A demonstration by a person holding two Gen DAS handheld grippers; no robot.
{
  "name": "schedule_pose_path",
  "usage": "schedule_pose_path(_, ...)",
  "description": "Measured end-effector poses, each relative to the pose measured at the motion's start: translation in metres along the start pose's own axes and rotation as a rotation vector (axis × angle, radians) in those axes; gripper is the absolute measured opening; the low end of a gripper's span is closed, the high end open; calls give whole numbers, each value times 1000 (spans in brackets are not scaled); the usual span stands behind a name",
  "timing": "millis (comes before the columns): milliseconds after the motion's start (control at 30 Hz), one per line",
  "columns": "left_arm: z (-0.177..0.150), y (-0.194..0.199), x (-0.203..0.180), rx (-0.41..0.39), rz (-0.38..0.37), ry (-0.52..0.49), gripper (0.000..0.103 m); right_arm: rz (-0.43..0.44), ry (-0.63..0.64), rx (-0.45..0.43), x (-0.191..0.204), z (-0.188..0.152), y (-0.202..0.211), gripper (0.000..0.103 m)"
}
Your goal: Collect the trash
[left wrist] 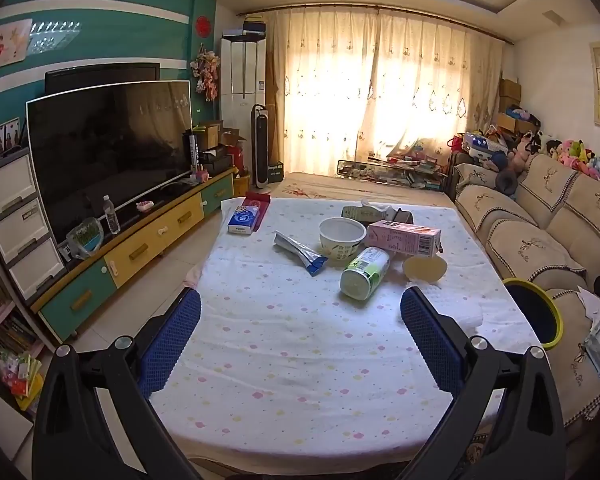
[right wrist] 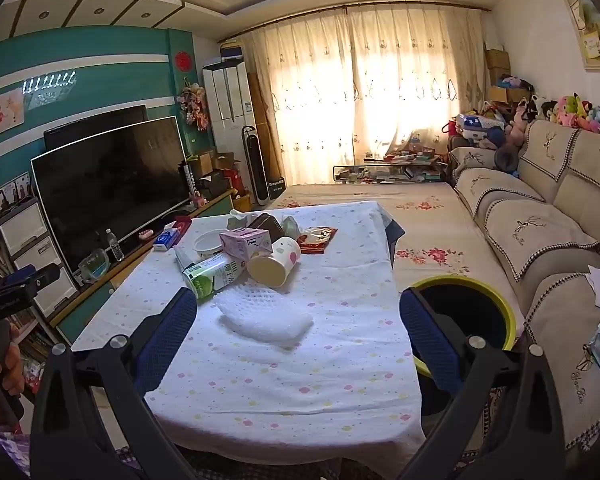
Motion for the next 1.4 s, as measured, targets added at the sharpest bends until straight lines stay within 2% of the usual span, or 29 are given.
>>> schedule_pose_path(200, 2, -1, -6, 2, -7, -7, 99, -3, 3, 0, 2, -1, 0, 97)
schedule_pose_path(300, 2, 2, -6, -3, -8, -12, 99, -7, 0, -4, -12, 1, 3, 97)
schedule_pose_path(700, 3, 3, -9, -2, -12, -13, 99, -29, -9, 4, -9, -1, -6, 97)
schedule_pose_path(1400, -4, -13, -9, 21, -26, -16, 99, -43, -14, 25, -12, -7, -17, 97)
Point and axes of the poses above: each gripper's, at about its wrist camera, not at the fingertips, and y roughly against the way its jaws point, x to its left, z to its top, the point moved 3 cm from there along -y, roughly the way its jaws point, and after that the axes turned 12 degrees about -y, right-handed, at the moved point
